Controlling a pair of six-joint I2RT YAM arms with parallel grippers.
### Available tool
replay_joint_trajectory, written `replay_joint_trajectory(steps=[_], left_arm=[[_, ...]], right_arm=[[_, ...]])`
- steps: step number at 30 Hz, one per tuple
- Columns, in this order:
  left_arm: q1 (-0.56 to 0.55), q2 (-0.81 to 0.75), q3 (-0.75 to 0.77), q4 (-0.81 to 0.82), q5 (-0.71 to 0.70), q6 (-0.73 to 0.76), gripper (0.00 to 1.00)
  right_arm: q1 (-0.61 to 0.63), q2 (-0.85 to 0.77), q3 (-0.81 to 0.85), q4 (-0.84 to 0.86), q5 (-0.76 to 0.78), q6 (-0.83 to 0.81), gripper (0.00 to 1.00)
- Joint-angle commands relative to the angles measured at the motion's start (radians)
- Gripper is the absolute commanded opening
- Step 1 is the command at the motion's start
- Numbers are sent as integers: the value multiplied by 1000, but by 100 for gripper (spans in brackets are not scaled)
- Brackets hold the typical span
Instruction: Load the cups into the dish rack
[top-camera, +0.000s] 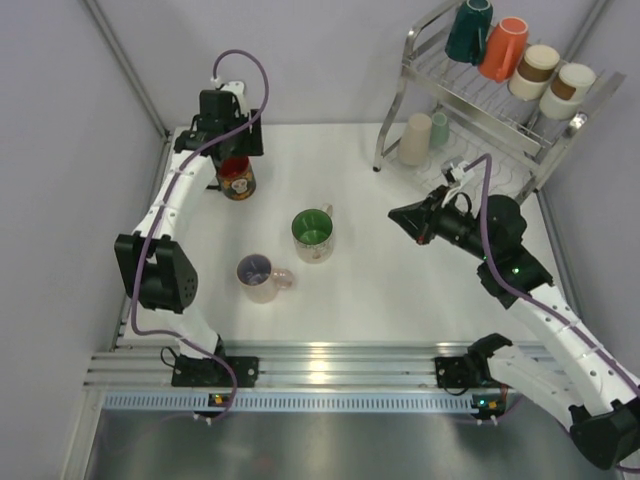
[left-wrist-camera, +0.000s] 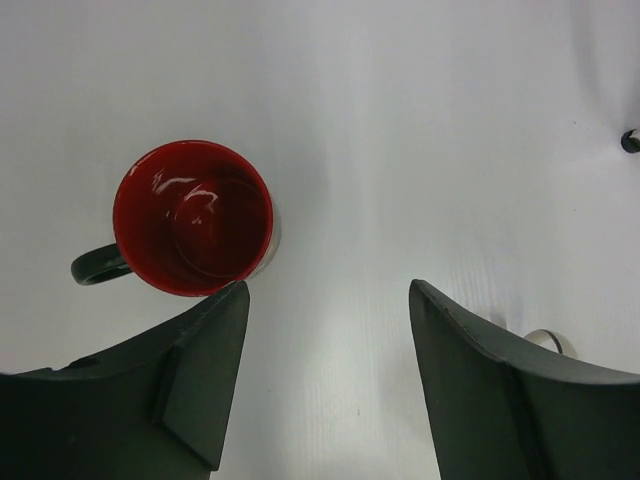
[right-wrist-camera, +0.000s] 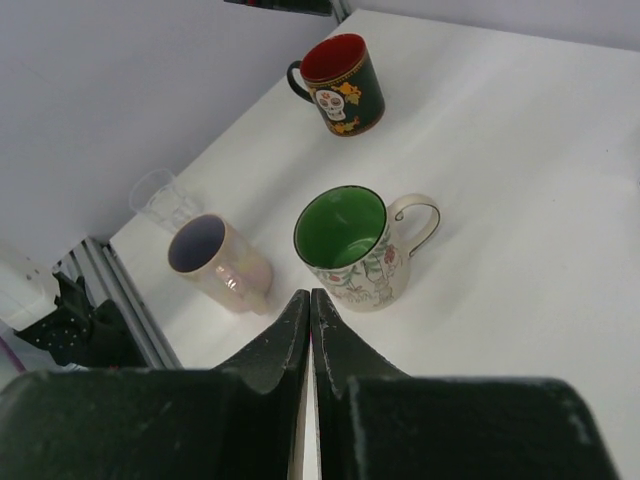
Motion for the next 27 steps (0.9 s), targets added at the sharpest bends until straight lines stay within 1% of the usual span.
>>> replay_joint_trajectory(steps=[1, 3, 4, 5, 11, 14, 19, 22, 27], left_arm=[[2, 34, 58, 26, -24, 36, 70], [2, 56, 69, 35, 13, 65, 70], [2, 66, 83, 35, 16, 78, 70], [2, 77, 112, 34, 16, 95, 70], [2, 137, 202, 32, 13, 156, 70], [2, 158, 210, 34, -13, 164, 69], [2, 174, 173, 31, -99, 144, 64], [2, 162, 143, 32, -119, 159, 63], [2, 117, 75, 50, -21, 231, 63]], right_arm=[[16, 40, -31, 157, -39, 0, 3], [15, 72, -34, 166, -76, 6, 2], [16, 97, -20, 153, -82, 10, 0], [16, 98, -19, 151, -102, 12, 0], [16, 75, -38, 185, -88, 29, 0], [16, 82, -34, 168, -86, 27, 0], [15, 69, -32, 149, -70, 14, 0], [18, 74, -31, 148, -68, 12, 0], [29, 77, -19, 133, -68, 4, 1]])
